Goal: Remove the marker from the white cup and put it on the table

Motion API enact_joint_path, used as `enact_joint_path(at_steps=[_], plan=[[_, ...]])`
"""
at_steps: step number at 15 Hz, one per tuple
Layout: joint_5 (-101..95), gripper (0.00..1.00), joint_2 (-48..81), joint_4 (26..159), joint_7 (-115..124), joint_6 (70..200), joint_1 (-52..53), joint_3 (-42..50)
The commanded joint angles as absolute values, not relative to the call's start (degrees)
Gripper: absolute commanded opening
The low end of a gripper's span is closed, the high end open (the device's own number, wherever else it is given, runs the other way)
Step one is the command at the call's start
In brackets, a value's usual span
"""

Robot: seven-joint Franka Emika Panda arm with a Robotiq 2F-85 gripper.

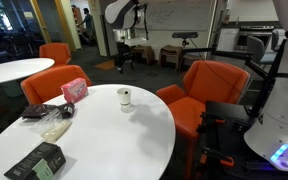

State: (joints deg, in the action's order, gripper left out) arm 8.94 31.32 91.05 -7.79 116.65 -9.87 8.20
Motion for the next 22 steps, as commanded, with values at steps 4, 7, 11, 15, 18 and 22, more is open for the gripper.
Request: enact_joint_path(at_steps=[4,7,11,15,18,22], plan=[[6.6,1.0,32.7,90.1,-7.4,116.5,-11.0,6.8],[6.4,1.0,32.8,89.7,-7.4,116.5,-11.0,6.7],[6.9,1.0,33.1,89.8,-6.9,116.2,-11.0,6.6],[8.8,1.0,35.0,89.8,-4.8,116.3,-11.1,5.9],[9.9,0.75,36.9,89.0,-2.5,116.7,-11.1,5.5],[10.6,0.51,38.3,87.6,-0.4,117.4,-11.2,5.7]])
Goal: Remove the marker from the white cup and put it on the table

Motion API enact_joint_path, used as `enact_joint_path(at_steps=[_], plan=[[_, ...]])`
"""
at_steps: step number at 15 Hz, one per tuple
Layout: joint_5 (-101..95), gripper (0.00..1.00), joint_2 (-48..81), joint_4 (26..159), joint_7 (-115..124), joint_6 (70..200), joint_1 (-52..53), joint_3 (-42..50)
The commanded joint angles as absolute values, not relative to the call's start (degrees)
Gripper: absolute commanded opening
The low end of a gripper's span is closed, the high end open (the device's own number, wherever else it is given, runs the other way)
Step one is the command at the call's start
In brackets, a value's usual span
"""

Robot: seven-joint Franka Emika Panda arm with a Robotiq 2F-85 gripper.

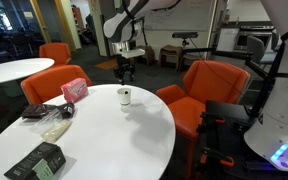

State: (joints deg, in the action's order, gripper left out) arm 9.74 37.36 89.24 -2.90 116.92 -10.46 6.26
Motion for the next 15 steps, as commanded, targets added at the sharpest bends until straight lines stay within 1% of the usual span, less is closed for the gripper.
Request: enact_joint_path(at_steps=[1,2,3,5,7,8,10,11,12,14,15], plan=[[10.7,0.42,38.6,87.2,-0.3,117.1,-11.3,5.7],[10.6,0.35,39.0,86.8,0.3,117.0,-11.3,5.8],[10.6,0.34,39.5,86.3,0.4,116.7,-11.4,5.7],[10.7,0.35,40.6,85.3,0.6,116.2,-11.4,5.5],[10.7,0.42,42.3,83.8,1.5,116.2,-11.4,5.3],[10.8,0.49,43.2,82.7,1.7,115.8,-11.4,5.3],[10.6,0.51,44.8,80.9,2.7,115.8,-11.3,5.2],[10.5,0.55,45.7,79.7,2.9,115.3,-11.3,5.2],[10.4,0.51,46.4,78.9,3.3,115.1,-11.3,5.2],[10.3,0.53,47.7,77.3,3.8,114.7,-11.3,5.2],[10.2,0.51,48.4,76.5,3.9,114.4,-11.3,5.2]])
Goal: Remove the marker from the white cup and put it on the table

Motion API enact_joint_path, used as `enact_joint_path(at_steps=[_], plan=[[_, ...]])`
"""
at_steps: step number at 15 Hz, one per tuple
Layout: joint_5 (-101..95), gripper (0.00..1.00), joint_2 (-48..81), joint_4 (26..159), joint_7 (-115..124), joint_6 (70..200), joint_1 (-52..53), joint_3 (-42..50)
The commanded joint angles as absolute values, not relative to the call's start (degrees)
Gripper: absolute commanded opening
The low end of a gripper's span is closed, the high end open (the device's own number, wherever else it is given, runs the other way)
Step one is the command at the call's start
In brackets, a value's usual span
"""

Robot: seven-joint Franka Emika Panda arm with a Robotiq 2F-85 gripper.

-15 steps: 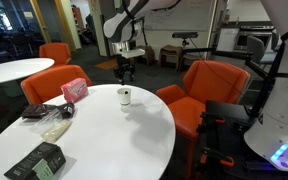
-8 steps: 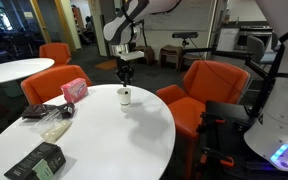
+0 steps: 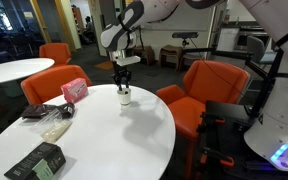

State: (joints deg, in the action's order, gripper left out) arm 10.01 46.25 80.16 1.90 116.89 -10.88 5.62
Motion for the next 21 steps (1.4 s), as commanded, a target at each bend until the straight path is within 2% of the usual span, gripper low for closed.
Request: enact_joint_path(at_steps=[1,4,5,6,9,15,17,18,19,21], plan=[[10.2,0.48,48.8,76.0,4.1,114.2,-11.3,5.2],[10.1,0.43,50.1,74.4,4.3,113.5,-11.4,5.1],[10.0,0.38,50.4,74.0,4.4,113.2,-11.3,5.2],[10.0,0.4,50.8,73.6,4.4,112.8,-11.3,5.1],[9.9,0.35,51.6,72.7,4.5,111.6,-11.3,5.2],[9.8,0.42,52.5,72.2,4.5,109.4,-11.3,5.2],[9.8,0.38,52.9,72.0,4.5,109.0,-11.2,5.3],[9.9,0.33,53.0,71.7,4.6,108.7,-11.3,5.2],[9.9,0.34,53.1,71.6,4.5,108.5,-11.2,5.2],[9.8,0.27,53.4,71.3,4.5,108.2,-11.1,5.1]])
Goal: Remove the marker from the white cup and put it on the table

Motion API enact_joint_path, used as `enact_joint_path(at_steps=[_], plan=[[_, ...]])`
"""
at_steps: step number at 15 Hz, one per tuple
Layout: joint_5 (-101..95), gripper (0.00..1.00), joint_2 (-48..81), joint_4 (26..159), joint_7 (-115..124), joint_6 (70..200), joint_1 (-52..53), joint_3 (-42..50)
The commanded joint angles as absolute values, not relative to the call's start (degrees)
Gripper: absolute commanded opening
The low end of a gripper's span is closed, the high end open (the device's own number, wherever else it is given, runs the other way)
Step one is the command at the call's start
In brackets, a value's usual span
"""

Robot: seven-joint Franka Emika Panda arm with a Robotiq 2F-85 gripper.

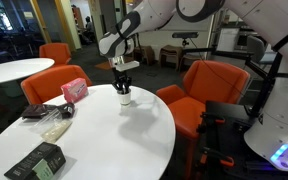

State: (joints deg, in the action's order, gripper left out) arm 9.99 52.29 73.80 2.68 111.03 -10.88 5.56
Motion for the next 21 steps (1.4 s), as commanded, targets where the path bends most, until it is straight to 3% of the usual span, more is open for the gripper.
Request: enact_joint_path(at_steps=[1,3,4,21], plan=[[9.9,0.13,53.4,71.2,4.5,108.0,-11.2,5.1],[9.9,0.01,53.5,70.9,4.4,107.5,-11.2,5.0],[10.0,0.06,53.5,70.8,4.2,107.2,-11.2,4.8],[10.0,0.05,42.3,76.5,1.0,101.9,-12.0,4.5]])
